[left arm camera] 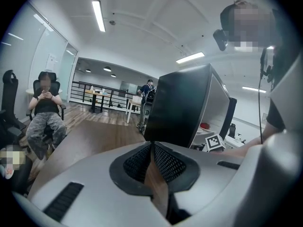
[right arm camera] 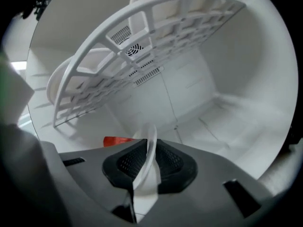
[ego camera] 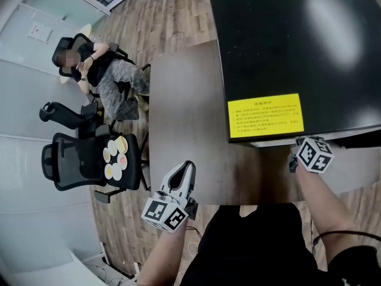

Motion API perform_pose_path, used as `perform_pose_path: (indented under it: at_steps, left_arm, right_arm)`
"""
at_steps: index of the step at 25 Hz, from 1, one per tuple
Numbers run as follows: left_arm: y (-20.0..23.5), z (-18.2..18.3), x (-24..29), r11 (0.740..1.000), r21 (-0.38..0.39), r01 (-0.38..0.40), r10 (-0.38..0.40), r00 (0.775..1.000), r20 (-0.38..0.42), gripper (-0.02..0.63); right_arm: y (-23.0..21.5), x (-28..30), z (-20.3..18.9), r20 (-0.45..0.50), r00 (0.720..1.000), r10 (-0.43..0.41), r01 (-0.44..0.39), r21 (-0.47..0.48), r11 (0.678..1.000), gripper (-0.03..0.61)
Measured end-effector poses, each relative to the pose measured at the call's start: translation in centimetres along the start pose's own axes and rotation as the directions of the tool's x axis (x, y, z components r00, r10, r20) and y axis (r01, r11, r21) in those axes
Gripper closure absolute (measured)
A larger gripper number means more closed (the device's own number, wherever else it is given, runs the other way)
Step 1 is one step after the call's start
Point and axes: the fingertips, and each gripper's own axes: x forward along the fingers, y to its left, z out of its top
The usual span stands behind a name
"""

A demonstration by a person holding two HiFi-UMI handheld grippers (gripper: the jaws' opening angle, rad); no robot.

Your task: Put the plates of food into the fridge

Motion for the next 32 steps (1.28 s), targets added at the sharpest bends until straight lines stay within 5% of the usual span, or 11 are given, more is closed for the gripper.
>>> perform_pose_path:
  at_steps: [7,13,19,25,30,32]
  left_arm:
    - [-0.1,0.5,-0.4,1.000,-0.006,-0.002,0.002,1.000,0.007,0.583]
    - [-0.4,0.6,0.1,1.000,-0.007,0.003,-0.003,1.000,0.012,0.583]
    - [-0.9,1.0,0.2,1.000,0.006,0.012,-0.012,1.000,0.013,0.583]
    - [-0.5,1.5,-0.2,1.000,0.012,-0.007,0.007,1.000,0.018,0.583]
    - [-1.2,1.6,-0.2,0.999,0.031,-0.008,0.008,1.000,0.010,0.583]
    - [-1.2,1.7,-0.2,0.999,0.032,-0.010,0.009,1.000,0.014,0.583]
  right_arm:
    - [-0.2,0.6,0.3,-0.042,0.994,-0.096,0.084,-0.236,0.968,0.517]
    - [-1.1,1.2,0.0,-0.086,0.984,-0.153,0.118,-0.324,0.939,0.506]
    - [-3.7,1.2,-1.8,-0.180,0.943,-0.278,0.193,-0.386,0.902,0.483]
    - [-3.0,1.4,-1.4,-0.174,0.945,-0.279,0.178,-0.444,0.878,0.480]
    - [-1.9,0.9,0.4,-0.087,0.952,-0.294,0.190,-0.586,0.788,0.474]
    - [-1.7,0.7,0.7,-0.074,0.956,-0.285,0.183,-0.606,0.774,0.474]
